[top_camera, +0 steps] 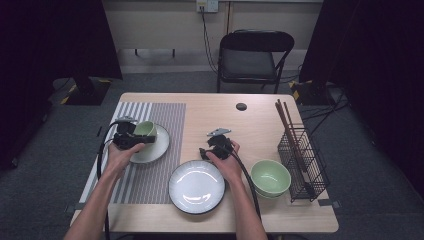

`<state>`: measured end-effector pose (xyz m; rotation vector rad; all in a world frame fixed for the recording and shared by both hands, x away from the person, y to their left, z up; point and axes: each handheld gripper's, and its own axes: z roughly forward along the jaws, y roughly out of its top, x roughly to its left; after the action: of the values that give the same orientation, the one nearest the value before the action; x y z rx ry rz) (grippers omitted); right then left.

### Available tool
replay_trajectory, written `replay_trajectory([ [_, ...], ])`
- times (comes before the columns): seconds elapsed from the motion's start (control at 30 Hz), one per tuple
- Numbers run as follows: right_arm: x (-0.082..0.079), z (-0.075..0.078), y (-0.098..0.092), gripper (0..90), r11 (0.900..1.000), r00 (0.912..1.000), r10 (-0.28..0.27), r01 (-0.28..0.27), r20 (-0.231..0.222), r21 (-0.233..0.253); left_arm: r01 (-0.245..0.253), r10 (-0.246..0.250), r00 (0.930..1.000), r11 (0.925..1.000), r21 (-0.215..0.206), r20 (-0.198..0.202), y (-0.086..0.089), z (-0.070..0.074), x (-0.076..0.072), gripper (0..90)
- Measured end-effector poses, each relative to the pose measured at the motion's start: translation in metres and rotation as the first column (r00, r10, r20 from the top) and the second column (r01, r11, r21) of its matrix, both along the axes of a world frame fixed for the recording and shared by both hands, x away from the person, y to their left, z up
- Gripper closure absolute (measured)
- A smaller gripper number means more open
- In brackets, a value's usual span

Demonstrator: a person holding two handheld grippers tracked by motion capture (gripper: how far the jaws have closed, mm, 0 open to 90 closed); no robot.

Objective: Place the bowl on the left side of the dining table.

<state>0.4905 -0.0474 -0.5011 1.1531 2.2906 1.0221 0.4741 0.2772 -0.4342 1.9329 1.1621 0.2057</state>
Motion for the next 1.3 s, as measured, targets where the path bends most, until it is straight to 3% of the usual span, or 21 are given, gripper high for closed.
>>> replay_trajectory([
  [0.13, 0.0, 0.0, 0.0, 24.5, 1.0, 1.0, 0.0, 0.0, 0.0, 0.0, 0.01, -0.01, 0.9999, 0.9985, 0.053, -0.003, -0.0105, -0.0044, -0.0014, 80.6],
  [0.27, 0.0, 0.0, 0.0, 24.4, 1.0, 1.0, 0.001, -0.001, 0.0, 0.0, 0.004, -0.004, 1.0, 0.9998, 0.021, -0.003, -0.0066, -0.0047, -0.0015, 80.5],
  [0.73, -0.0001, 0.0, 0.0, 24.5, 1.0, 1.0, 0.0, 0.0, -0.001, 0.0, 0.026, -0.025, 0.9994, 0.9991, 0.034, -0.025, -0.0102, -0.0106, -0.0021, 76.4],
  [0.97, 0.0, 0.0, 0.0, 24.5, 1.0, 1.0, 0.0, 0.0, 0.0, 0.001, 0.042, -0.041, 0.9986, 0.9989, 0.021, -0.033, -0.0091, -0.0096, -0.0022, 76.9],
  [1.03, 0.0, 0.0, 0.0, 24.5, 1.0, 1.0, 0.0, 0.0, 0.0, 0.001, 0.046, -0.046, 0.9984, 0.9989, -0.003, -0.034, -0.0077, -0.0082, -0.0025, 74.8],
  [1.1, 0.0, 0.0, 0.0, 24.5, 1.0, 1.0, 0.0, 0.0, 0.0, 0.0, 0.043, -0.043, 0.9985, 0.999, 0.009, -0.033, -0.0077, -0.0078, -0.0026, 74.8],
  [1.3, 0.0, 0.0, 0.0, 24.5, 1.0, 1.0, 0.0, 0.0, 0.0, 0.0, 0.038, -0.039, 0.9981, 0.9992, -0.007, -0.049, -0.0042, -0.0099, -0.0022, 77.7],
])
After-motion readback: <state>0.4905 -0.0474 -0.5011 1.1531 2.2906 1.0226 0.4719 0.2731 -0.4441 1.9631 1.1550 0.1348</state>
